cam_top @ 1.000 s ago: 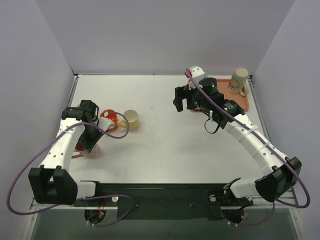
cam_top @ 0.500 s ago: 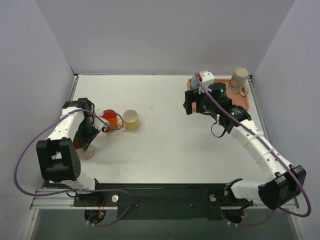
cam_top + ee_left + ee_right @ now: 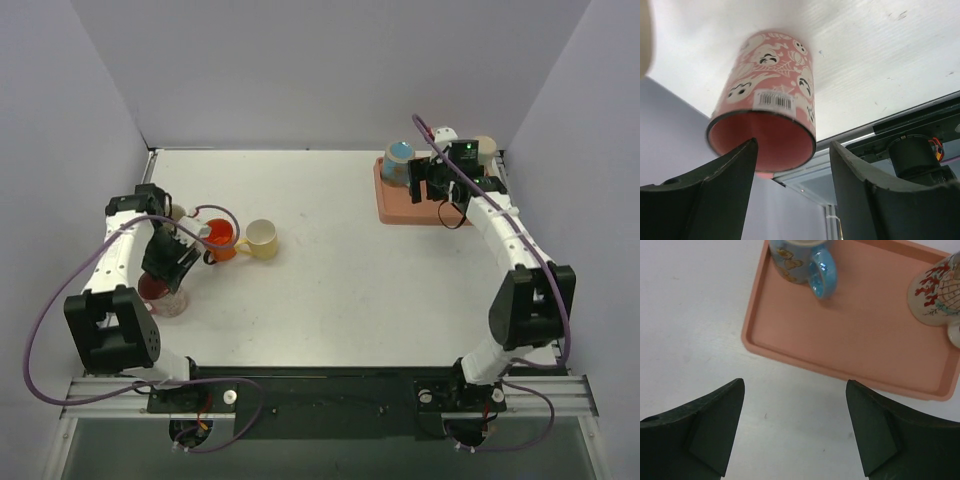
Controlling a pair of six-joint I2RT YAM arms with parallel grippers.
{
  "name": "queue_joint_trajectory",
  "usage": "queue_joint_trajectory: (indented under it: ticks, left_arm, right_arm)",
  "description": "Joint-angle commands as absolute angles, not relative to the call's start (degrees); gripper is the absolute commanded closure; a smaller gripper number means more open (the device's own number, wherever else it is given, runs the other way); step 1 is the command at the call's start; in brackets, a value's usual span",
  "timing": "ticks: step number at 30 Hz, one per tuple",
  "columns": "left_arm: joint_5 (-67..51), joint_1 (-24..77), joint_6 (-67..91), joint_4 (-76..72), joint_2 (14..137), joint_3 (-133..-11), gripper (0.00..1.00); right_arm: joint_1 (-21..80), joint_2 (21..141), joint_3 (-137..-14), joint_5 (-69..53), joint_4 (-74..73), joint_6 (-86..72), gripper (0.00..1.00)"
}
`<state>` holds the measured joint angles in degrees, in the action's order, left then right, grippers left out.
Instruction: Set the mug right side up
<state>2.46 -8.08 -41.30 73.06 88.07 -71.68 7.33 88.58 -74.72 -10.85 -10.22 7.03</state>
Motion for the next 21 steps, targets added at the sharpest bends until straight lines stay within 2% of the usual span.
queue_joint_trajectory:
  ticks: [1,5,13,21]
  left_arm:
    - [-5.35,-8.35,-45.43,78.83,81.3,-79.35,0.31]
    - [-11.77,-8.26,-46.67,79.11,75.78,-85.95,0.31]
    - [-24.07,-5.1,-32.53,64.71,72.43,-91.49,0.3]
    - [-26.19,-4.92,-27.42,58.98,72.68,-92.02,0.28]
  right_arm:
    - [3.7,101.12,-85.92,-14.59,-9.58,15.02,0.24]
    - [2.38,112.9,-99.01,-16.52,-12.74,19.33,0.28]
    - [2.37,127.87,-114.77,-17.76,-13.97,25.84,0.3]
    - [3.34,135.26,-120.85,-16.79,-14.77,25.49,0.5]
